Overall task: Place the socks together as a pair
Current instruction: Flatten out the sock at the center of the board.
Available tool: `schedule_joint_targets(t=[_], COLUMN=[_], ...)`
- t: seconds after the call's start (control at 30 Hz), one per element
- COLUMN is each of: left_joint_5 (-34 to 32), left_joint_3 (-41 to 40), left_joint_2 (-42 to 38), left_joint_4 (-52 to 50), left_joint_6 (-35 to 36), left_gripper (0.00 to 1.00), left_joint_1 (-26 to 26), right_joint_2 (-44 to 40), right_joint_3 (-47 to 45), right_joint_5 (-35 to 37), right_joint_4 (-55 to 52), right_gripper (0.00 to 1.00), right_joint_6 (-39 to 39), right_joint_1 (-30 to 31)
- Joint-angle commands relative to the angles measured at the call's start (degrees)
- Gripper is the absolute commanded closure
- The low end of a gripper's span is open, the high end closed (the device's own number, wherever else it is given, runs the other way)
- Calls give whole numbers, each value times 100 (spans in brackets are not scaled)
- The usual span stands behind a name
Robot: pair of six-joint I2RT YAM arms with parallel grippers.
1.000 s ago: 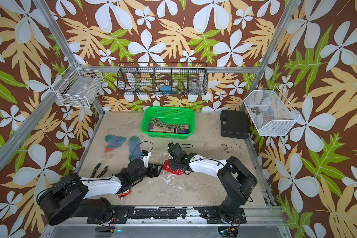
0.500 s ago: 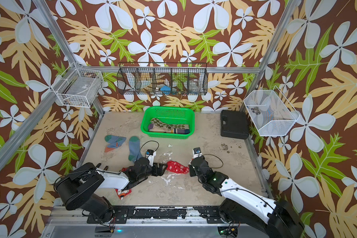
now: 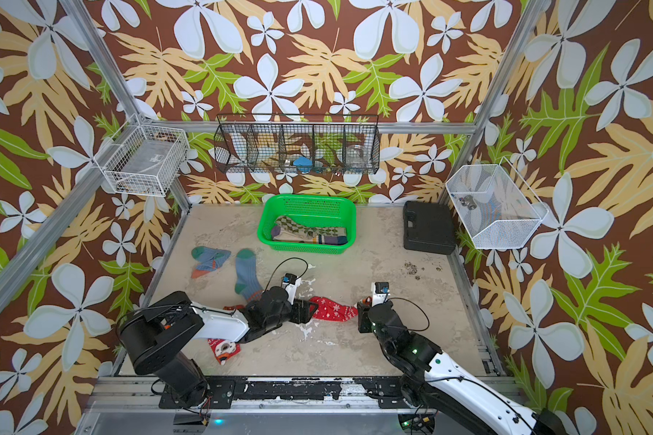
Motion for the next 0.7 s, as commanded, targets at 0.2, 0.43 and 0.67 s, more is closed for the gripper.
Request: schedule_joint_targets(t=[0.2, 0.43, 0.67], left_joint_5=[-125, -785, -676], left_joint_3=[171, 213, -473], left_joint_2=[524, 599, 120], left_joint_4=[-480, -791, -296], left_joint_6=[90, 114, -59], left_gripper=[55, 85, 87], left_joint_1=[-72, 6, 528], right_joint_2=[-100, 657, 1456], right_joint_3=[631, 814, 790], right_joint_5=[-134, -471, -1029], right_joint_4=[-305, -9, 309], right_gripper=[57, 57, 57], right_joint_6=[-249, -488, -615], right_joint_1=[3, 1, 6])
